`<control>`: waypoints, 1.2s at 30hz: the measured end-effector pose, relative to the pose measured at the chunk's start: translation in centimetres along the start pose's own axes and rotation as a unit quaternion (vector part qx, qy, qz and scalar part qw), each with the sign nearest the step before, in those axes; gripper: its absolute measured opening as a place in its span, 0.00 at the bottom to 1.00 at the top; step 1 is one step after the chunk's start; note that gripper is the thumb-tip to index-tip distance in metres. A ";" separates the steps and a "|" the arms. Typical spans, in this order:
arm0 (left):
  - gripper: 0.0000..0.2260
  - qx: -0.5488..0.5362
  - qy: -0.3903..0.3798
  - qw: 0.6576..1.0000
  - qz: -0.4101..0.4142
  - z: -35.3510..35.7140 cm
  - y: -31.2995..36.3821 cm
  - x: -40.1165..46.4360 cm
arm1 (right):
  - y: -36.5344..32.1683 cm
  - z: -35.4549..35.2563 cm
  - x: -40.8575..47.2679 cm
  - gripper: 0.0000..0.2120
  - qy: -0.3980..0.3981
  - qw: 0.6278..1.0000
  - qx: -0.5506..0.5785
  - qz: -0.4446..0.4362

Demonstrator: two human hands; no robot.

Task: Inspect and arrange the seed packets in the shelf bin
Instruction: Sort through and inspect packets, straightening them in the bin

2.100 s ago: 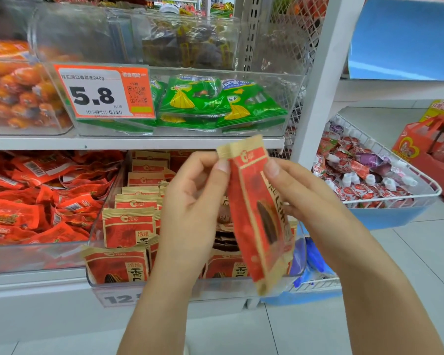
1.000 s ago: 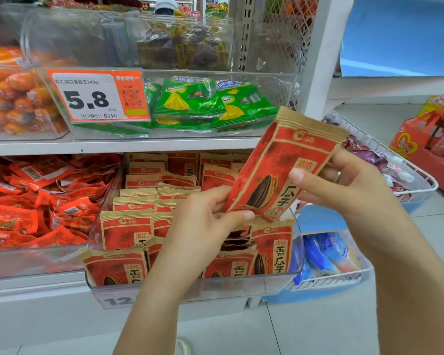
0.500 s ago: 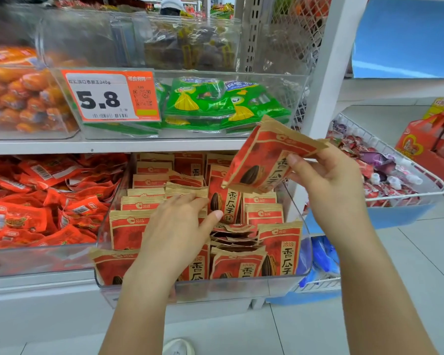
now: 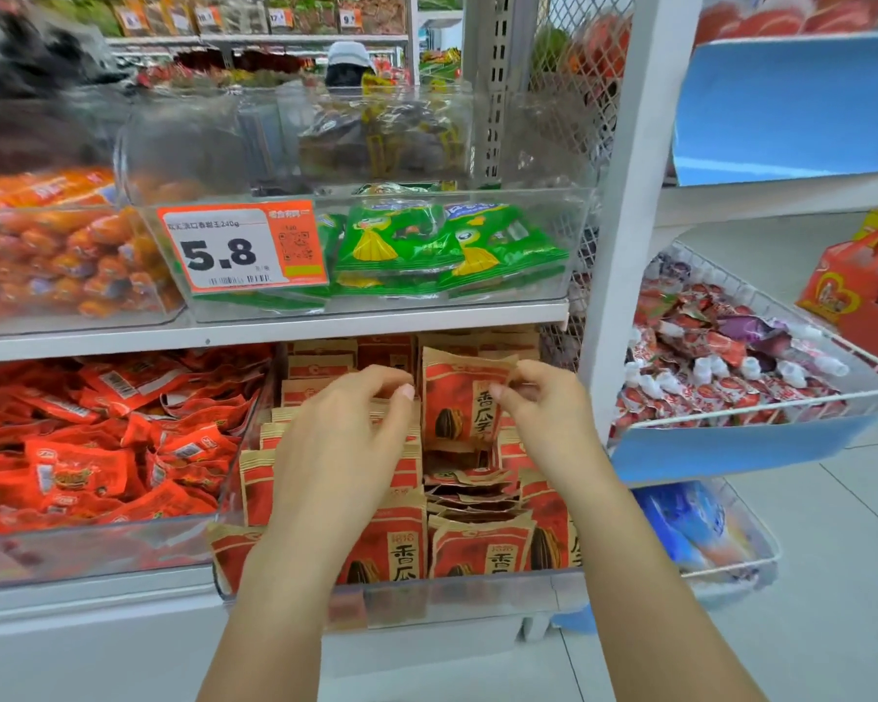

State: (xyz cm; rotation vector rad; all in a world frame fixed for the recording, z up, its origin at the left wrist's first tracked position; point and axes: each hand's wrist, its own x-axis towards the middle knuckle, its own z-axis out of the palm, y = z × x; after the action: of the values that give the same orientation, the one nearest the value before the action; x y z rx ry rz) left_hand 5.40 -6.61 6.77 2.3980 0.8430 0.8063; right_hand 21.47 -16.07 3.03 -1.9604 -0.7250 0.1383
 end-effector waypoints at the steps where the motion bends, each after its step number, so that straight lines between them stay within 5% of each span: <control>1: 0.12 0.011 -0.006 1.000 -0.001 0.1 0.1 0.3 | 0.2 -0.2 -0.1 0.06 -0.022 0.999 -0.047 0.012; 5: 0.22 0.074 -0.081 0.994 0.017 1.4 0.4 2.1 | 0.3 -0.8 -0.5 0.11 -0.083 0.978 -0.189 0.024; 10: 0.35 0.192 -0.223 0.949 0.116 5.1 1.5 5.4 | 0.3 -1.6 -0.8 0.11 -0.102 0.978 -0.180 0.028; 14: 0.43 0.319 -0.277 0.899 0.117 7.7 1.6 8.3 | 1.0 -2.7 -0.8 0.10 -0.077 0.986 -0.140 0.038; 20: 0.41 0.377 -0.288 0.870 0.133 9.4 1.1 9.6 | 1.7 -4.4 -0.8 0.09 -0.079 0.989 -0.120 0.028; 25: 0.28 0.439 -0.182 0.865 0.161 10.2 0.4 8.7 | 2.3 -5.3 -0.9 0.11 -0.096 0.987 -0.123 0.046; 36: 0.40 0.447 -0.170 0.864 0.158 10.5 0.3 9.2 | 1.3 -5.9 -1.6 0.14 -0.167 0.976 -0.131 0.040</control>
State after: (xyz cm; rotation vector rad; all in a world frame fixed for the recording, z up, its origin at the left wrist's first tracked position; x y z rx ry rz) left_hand 18.34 -3.05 2.80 3.4182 0.7800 0.0177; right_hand 23.08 -21.92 4.49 -2.2477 -0.9187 0.4498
